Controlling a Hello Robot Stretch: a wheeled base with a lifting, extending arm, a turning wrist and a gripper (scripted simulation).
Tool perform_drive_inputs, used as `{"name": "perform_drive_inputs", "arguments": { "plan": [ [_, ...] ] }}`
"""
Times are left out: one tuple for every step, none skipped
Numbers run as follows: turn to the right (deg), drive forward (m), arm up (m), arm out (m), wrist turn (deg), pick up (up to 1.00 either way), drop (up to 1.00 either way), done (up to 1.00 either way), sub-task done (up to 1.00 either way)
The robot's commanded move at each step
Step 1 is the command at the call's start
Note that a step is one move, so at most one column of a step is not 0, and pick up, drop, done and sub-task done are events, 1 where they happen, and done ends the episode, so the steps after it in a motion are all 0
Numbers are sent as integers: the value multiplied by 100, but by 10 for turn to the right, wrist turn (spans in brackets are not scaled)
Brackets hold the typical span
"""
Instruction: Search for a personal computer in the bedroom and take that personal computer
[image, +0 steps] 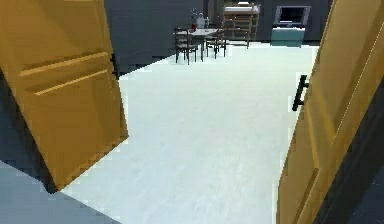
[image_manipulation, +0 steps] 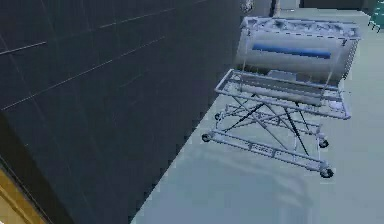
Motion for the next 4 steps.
{"name": "perform_drive_inputs", "arguments": {
  "plan": [
    [0,100,0,0,0,0,0,0,0],
    [60,0,0,0,0,0,0,0,0],
    [0,30,0,0,0,0,0,0,0],
    [150,0,0,0,0,0,0,0,0]
  ]
}}
